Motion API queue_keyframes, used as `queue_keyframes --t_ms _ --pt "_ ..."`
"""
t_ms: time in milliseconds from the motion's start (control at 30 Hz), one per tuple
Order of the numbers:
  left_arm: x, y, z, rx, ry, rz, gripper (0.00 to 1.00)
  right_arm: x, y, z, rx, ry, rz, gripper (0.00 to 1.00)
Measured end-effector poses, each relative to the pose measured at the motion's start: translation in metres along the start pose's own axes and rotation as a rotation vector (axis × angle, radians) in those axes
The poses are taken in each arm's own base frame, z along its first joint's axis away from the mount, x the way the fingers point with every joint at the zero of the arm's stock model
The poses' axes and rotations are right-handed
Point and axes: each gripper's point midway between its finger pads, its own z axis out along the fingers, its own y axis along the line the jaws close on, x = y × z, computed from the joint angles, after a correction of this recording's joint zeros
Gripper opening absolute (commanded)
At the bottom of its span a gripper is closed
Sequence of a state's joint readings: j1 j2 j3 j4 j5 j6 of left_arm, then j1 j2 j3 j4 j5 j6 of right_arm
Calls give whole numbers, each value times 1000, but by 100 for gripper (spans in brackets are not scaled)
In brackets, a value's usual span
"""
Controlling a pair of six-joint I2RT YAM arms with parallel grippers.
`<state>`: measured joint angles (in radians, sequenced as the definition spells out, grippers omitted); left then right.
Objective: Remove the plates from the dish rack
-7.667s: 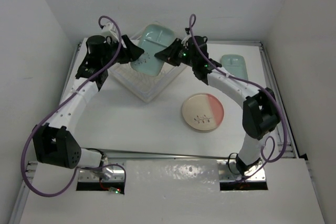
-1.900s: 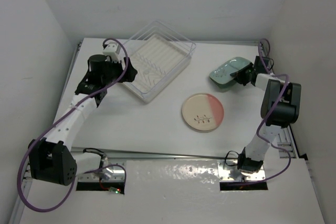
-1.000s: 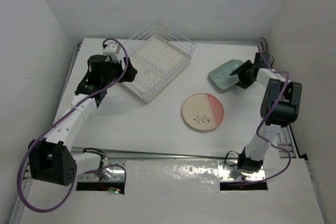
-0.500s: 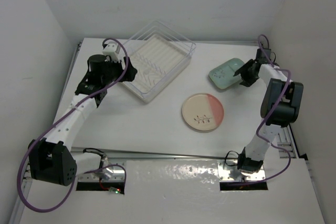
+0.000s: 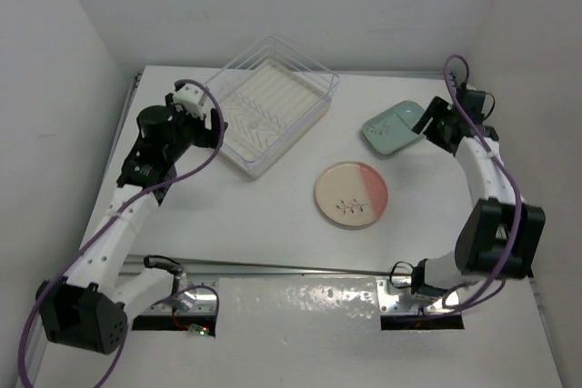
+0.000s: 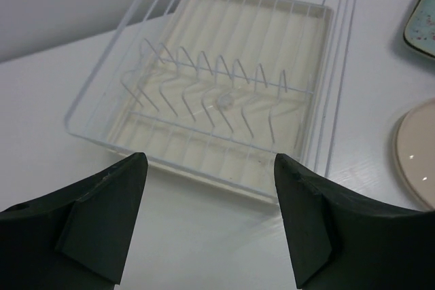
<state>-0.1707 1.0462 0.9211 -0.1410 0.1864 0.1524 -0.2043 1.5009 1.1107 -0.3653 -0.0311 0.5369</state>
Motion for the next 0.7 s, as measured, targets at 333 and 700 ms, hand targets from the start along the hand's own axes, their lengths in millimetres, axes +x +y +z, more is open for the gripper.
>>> queue_keyframes --t_ms 333,700 --pt "63 30 -65 -231 -44 202 87 63 -29 -102 -74 -243 -228 99" --pt "78 45 -108 -390 -141 201 100 59 -55 -172 -21 -659 -277 99"
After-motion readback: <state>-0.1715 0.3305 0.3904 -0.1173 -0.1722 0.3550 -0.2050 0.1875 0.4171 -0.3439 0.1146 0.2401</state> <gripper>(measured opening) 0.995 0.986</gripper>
